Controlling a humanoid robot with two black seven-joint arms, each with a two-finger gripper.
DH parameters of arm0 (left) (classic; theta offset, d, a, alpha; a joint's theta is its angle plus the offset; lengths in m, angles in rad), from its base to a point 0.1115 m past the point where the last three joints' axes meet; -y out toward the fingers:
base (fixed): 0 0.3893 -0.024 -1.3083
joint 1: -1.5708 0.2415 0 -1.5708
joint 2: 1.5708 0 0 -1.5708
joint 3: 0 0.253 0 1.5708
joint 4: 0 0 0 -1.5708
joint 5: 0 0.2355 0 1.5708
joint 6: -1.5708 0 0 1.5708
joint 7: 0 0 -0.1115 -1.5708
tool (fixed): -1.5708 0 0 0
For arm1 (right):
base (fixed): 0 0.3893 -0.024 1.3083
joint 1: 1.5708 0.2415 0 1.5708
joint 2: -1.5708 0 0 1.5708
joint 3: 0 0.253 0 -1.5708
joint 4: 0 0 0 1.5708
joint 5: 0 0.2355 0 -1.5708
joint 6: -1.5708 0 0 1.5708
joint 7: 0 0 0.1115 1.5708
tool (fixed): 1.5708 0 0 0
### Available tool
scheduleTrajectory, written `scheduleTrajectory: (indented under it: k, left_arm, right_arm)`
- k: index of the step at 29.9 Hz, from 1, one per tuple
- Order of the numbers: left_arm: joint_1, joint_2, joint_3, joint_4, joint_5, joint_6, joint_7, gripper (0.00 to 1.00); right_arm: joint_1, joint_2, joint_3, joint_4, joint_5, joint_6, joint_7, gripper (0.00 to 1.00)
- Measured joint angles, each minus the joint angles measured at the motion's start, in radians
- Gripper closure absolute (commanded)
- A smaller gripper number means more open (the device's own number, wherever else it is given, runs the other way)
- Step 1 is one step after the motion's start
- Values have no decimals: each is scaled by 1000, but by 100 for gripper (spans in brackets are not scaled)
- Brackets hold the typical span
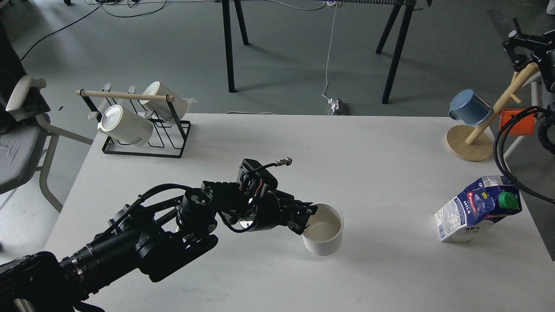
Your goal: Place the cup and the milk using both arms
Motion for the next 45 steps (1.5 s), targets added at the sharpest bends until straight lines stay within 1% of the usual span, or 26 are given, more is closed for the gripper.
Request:
scheduleTrajectory:
  k: [5,10,11,12,13,16,17,22,25,28,31,33,35,37,40,45]
  left_arm:
    - [-6,-1,-2,6,0,0,29,83]
    - [-6,-1,-2,15,0,1,33,80]
    - [-6,-1,-2,16,0,1,33,78]
    - [-6,-1,-2,16,0,1,33,71]
    - [-6,-1,-3,16,0,1,33,61]
    - [-6,-1,-7,16,0,5,33,15]
    - [-6,-1,-10,16,0,9,34,9]
    - [-21,15,-55,5,0,67,52,3]
    - [-22,58,-150,-26,0,80,56,1]
    - [-16,108,-276,-95,-27,85,52,1]
    - [-6,156,-445,-149,-251,98,33,0]
    - [7,190,-553,-166,-460,104,3,0]
    - [16,229,-625,-171,-649,105,-27,0]
    - [20,278,-670,-170,-839,104,-45,0]
    - [22,338,-699,-153,-1124,105,-54,0]
    - [23,378,-755,-78,-1562,108,-77,0]
  right_arm:
    - [-1,0,0,0,0,0,0,1]
    - [-2,0,-2,0,0,0,0,1]
    - [-2,0,-2,0,0,0,0,1]
    - [-3,0,-2,0,0,0,0,1]
    - [-3,0,-2,0,0,0,1,1]
    - [-3,0,-2,0,-1,0,1,1]
    - [-3,0,-2,0,-1,0,1,1]
    - [-3,-1,-3,0,-2,0,-3,1]
    - [-3,-8,-3,0,-2,0,-6,1]
    - [-2,-23,-6,1,-2,0,-6,1]
    - [-2,-35,-8,13,-2,0,-6,1]
    - [-2,-51,-11,32,-3,0,-6,1]
    - [-3,-76,-19,64,-5,0,-7,1]
    - [-6,-103,-36,99,-7,0,-8,1]
    - [-12,-148,-68,142,-9,0,-8,1]
    - [-62,-202,-92,169,-9,0,-4,1]
